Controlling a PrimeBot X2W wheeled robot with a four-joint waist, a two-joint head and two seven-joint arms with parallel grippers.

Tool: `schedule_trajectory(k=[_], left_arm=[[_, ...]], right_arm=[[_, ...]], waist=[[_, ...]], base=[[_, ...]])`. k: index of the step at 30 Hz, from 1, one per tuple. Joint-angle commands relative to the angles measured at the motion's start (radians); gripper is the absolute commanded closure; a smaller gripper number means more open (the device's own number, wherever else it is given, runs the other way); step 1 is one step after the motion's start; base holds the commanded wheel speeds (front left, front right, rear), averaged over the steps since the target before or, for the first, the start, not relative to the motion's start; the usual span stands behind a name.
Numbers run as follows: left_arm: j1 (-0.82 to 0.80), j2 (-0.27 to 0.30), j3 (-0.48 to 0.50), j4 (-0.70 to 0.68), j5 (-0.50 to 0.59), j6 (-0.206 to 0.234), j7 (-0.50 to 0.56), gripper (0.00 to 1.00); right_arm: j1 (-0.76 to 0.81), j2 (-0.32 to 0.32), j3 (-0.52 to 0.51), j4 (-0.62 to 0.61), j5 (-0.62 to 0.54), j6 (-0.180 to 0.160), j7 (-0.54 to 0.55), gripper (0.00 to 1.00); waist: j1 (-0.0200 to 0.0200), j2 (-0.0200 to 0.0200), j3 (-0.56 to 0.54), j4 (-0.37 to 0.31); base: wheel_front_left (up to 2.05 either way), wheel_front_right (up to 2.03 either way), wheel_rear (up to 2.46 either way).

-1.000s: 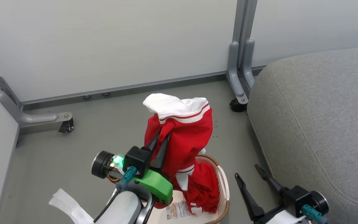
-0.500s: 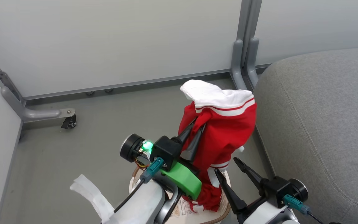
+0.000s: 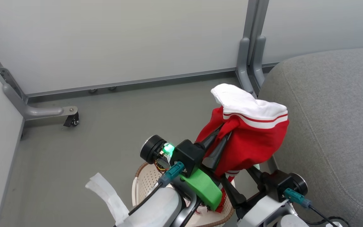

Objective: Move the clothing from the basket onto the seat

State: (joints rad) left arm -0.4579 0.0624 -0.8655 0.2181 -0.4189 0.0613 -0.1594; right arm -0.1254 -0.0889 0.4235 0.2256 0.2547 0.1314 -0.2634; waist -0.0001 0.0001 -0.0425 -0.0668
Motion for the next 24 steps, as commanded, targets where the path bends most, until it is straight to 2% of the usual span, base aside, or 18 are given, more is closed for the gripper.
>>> schedule_trajectory(k=[1,2,3,19,20,21,22,23,24], left_arm=[[-0.016,-0.002,0.0,0.001,-0.001,-0.002,0.002,1.0],[-0.016,-0.001,-0.001,0.004,-0.001,-0.002,0.004,1.0],[-0.016,-0.001,-0.002,0.005,-0.004,-0.002,0.004,1.0],[-0.03,0.017,0.016,0.1,-0.002,0.02,-0.047,1.0],[-0.031,0.017,0.014,0.103,0.002,0.02,-0.048,0.95],[-0.032,0.016,0.013,0.107,0.005,0.024,-0.056,0.6],[-0.033,0.016,0.013,0.11,0.01,0.026,-0.058,0.39],[-0.034,0.016,0.014,0.115,0.011,0.03,-0.063,0.0],[-0.035,0.015,0.015,0.118,0.011,0.031,-0.067,0.0]], right_arm=[[-0.008,-0.002,-0.006,-0.002,0.008,-0.001,-0.002,0.66],[-0.009,-0.001,-0.012,-0.001,0.008,-0.001,-0.002,0.92],[-0.009,-0.001,-0.017,-0.002,0.009,-0.001,-0.002,1.0],[0.002,-0.014,-0.01,-0.002,0.028,-0.001,-0.002,1.0],[0.002,-0.015,-0.011,-0.003,0.028,-0.001,-0.002,1.0],[0.002,-0.015,-0.011,-0.004,0.028,-0.001,-0.002,1.0],[0.001,-0.016,-0.011,-0.005,0.028,-0.001,-0.002,1.0],[0.0,-0.016,-0.012,-0.006,0.028,-0.001,-0.002,1.0],[-0.002,-0.017,-0.013,-0.007,0.028,-0.001,-0.002,1.0]], waist=[[0.0001,-0.0001,0.001,0.0],[0.0001,-0.0001,0.002,0.0],[0.0001,-0.0001,0.003,0.0],[0.0001,-0.0001,0.011,-0.01],[0.0001,-0.0001,0.011,-0.01],[0.0001,-0.0001,0.012,-0.011],[0.0001,-0.0001,0.012,-0.011],[0.0001,-0.0001,0.012,-0.011],[0.0001,-0.0001,0.013,-0.011]], base=[[0.0,0.0,0.0],[0.0,0.0,0.0],[0.0,0.0,0.0],[0.0,0.0,0.0],[0.0,0.0,0.0],[0.0,0.0,0.0],[0.0,0.0,0.0],[0.0,0.0,0.0],[0.0,0.0,0.0]])
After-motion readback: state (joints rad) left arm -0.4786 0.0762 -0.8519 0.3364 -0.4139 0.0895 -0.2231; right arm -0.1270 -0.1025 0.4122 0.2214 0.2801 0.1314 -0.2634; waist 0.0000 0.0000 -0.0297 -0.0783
